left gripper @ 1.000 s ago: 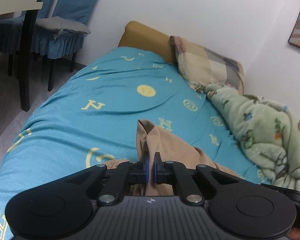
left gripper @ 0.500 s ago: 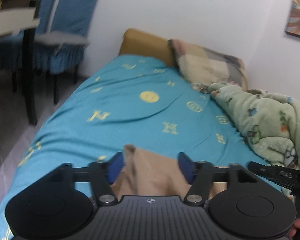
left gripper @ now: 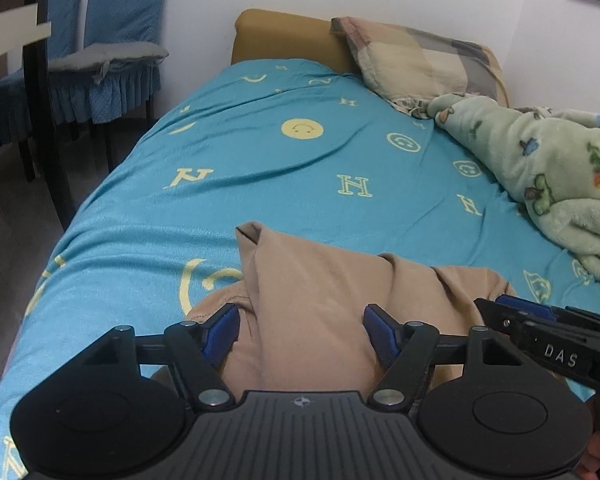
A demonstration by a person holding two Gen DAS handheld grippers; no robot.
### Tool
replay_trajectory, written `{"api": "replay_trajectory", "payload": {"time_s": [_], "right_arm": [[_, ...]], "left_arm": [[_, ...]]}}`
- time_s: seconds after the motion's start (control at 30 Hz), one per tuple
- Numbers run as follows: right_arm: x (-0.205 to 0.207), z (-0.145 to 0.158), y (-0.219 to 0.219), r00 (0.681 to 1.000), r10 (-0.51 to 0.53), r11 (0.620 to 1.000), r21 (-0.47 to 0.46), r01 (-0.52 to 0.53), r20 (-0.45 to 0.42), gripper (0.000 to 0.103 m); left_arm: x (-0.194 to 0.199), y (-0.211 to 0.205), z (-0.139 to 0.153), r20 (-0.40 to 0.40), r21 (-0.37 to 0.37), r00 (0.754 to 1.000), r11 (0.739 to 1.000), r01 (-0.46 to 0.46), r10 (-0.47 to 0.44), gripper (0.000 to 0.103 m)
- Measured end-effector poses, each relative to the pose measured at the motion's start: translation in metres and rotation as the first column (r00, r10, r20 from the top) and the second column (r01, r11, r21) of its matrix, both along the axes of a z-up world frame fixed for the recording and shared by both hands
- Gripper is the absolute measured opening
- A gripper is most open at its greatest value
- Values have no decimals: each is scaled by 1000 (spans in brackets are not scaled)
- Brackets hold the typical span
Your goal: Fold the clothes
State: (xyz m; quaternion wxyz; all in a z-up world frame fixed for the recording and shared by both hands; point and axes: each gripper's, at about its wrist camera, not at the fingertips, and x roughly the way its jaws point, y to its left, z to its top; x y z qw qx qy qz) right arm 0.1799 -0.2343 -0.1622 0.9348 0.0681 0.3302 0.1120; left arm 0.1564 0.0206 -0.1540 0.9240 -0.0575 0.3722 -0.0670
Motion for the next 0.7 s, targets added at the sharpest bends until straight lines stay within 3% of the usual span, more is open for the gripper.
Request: {"api": "replay_trajectory", "payload": {"time_s": [0.13,0.2,0.27,0.43,0.6,0.7], "right_arm": [[-16,18,-4,999,-36,999,31,36,-13,37],[-28,26,-6,998,-56,998,40,57,-21,38],[-37,31,-8,997,-63,997,39,64,-33,38],[-48,9,-1,989,-46,998,-36,41,-143,37],[-49,1,-14,975,-86,992,74,103,-203,36],[-52,2,-12,975,-86,992,71,103,-206,36]], "left_arm": [[-24,1,13,24,8,1000,1000,13,-13,73],[-31,0,10,-6,44,1000,999,3,-2,73],[-36,1,6,-35,36,999,999,-7,8,73],[-53,6,16,-50,-17,998,999,-33,32,73],[-95,15,43,-32,-156,999,987,-30,25,73],[-124,21,59,10,-286,1000,958,-6,10,82]]}}
